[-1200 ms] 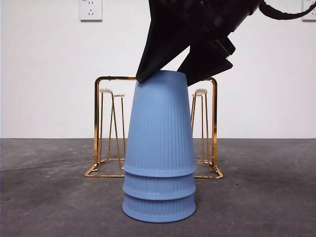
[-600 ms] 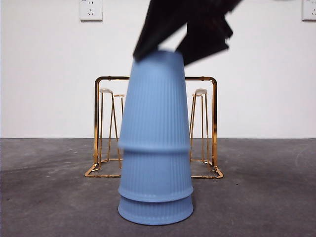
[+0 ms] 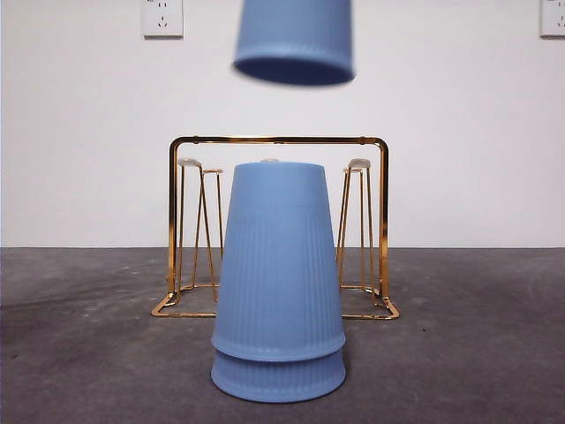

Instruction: Pick the top cup and place it on cupholder, pick up the mid cup and place it on cupholder, last pick the bottom cup and place it on cupholder.

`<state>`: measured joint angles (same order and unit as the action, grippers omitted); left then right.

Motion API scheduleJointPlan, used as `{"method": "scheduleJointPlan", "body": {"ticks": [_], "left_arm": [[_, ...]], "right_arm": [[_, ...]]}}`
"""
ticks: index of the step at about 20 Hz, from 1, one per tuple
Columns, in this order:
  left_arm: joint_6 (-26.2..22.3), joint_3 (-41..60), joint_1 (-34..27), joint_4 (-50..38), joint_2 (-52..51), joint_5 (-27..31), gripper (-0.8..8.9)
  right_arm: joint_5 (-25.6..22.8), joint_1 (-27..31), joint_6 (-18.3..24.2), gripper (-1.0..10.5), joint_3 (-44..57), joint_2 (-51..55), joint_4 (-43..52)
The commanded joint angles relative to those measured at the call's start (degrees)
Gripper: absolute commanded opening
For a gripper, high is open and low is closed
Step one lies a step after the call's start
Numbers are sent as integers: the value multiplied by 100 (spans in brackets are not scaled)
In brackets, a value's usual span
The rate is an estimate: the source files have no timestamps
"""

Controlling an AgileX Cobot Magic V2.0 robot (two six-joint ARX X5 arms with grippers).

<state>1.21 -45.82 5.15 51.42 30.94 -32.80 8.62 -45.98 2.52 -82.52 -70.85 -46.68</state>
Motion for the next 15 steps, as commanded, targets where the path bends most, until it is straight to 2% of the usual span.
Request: {"method": "scheduleJointPlan", "body": {"ticks": [1,3,5,8,13,15], "left_arm": [[-13,-116,13,-42,4,-24,436],[-13,-118,13,-42,4,-24,436],[-15,-116,13,-42,4,-24,436],[-15,-116,13,-44,4,-24,436],[-15,-116,13,-50,4,-24,436],[-15,-118,13,-48,4,-24,436]], "right_arm": [[-205,245,138,124,-190,87,9],[-201,660,138,125,-166,90,-33],[26,1049,133,125,20,66,107],[153,1414,59,125,658,46,743],[321,1674,-149,125,1685,-90,1982],[341,1722,-212,126,1799,-286,2149]]}}
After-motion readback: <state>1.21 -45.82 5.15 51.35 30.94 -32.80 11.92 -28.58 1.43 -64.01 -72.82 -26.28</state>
